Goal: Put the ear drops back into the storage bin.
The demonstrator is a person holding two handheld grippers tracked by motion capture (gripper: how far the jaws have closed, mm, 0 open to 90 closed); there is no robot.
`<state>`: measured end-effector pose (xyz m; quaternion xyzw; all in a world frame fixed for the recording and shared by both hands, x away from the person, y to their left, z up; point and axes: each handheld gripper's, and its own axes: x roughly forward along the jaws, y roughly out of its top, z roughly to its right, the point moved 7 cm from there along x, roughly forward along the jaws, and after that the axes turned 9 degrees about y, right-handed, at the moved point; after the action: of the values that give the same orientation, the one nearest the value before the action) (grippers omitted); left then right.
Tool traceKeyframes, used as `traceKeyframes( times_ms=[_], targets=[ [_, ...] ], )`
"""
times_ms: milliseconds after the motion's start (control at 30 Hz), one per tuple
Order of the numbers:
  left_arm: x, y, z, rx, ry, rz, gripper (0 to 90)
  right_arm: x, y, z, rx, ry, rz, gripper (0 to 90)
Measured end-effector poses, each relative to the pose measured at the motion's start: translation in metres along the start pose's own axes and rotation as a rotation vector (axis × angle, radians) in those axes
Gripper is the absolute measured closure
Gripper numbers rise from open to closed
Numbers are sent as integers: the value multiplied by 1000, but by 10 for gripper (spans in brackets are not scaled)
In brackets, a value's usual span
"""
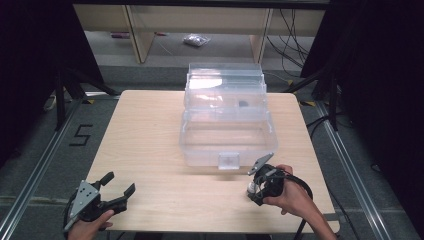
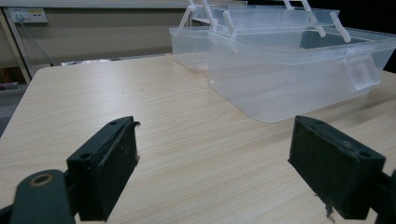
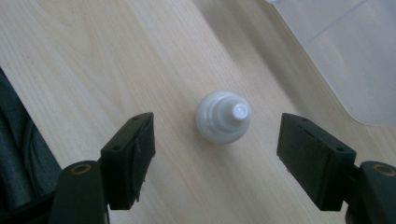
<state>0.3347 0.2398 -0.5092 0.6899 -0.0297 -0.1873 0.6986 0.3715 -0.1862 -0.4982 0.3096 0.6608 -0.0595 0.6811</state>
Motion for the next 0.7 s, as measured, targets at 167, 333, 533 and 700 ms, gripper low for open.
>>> traceKeyframes(
  times_ms=[167,333,533,700],
  targets=[
    [1,0,-1,-3,1,3,146,10,6,1,16,21,-22,358],
    [0,0,-1,-1,1,2,146,17,9,4,11,31,-74,420],
    [0,0,-1,-4,1,0,146,23,11,6,8,50,-120,463],
    [0,0,-1,-5,1,1,146,25,11,9,-1,55,-148,493]
  ],
)
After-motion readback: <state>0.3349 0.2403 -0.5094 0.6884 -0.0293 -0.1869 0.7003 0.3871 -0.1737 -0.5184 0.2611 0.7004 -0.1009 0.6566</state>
